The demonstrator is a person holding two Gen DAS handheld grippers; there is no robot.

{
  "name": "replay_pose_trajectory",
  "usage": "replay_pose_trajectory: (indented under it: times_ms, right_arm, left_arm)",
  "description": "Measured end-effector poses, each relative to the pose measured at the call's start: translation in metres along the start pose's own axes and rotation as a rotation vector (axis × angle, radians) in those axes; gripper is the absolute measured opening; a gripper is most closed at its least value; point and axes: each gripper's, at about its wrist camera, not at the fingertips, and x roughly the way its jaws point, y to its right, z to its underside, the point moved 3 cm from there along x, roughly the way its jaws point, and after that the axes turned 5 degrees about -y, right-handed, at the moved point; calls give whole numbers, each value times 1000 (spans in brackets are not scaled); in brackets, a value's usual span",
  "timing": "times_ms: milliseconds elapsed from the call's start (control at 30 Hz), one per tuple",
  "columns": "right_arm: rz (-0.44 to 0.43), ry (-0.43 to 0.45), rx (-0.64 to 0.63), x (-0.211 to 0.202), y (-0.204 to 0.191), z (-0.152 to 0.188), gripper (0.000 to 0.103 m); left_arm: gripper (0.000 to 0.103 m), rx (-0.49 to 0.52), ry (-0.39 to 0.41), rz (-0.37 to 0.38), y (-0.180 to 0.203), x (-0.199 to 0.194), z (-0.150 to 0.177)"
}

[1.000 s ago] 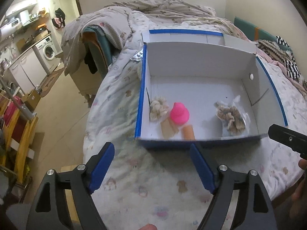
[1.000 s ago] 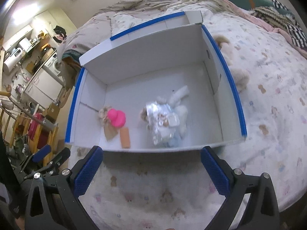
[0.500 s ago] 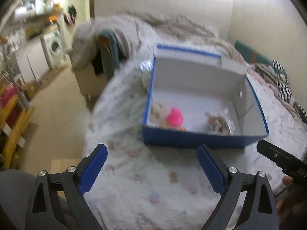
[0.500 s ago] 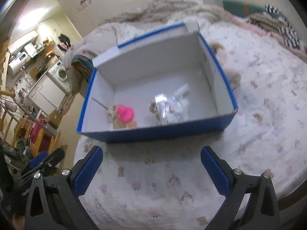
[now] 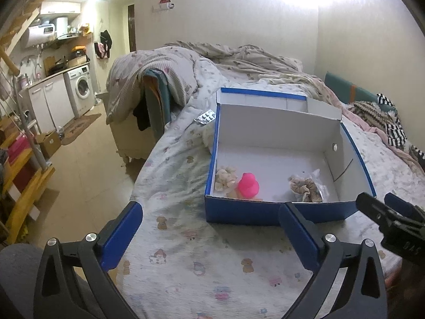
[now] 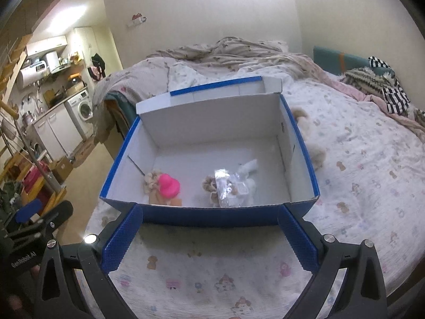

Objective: Organize soft objects

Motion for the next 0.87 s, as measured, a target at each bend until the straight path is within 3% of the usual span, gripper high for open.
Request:
replay_pose_trajectory:
  times_ms: [867]
  right_arm:
    - [33,-3,-44,3,-8,3,103]
  left_arm:
    - [102,3,1,31,3,0,1]
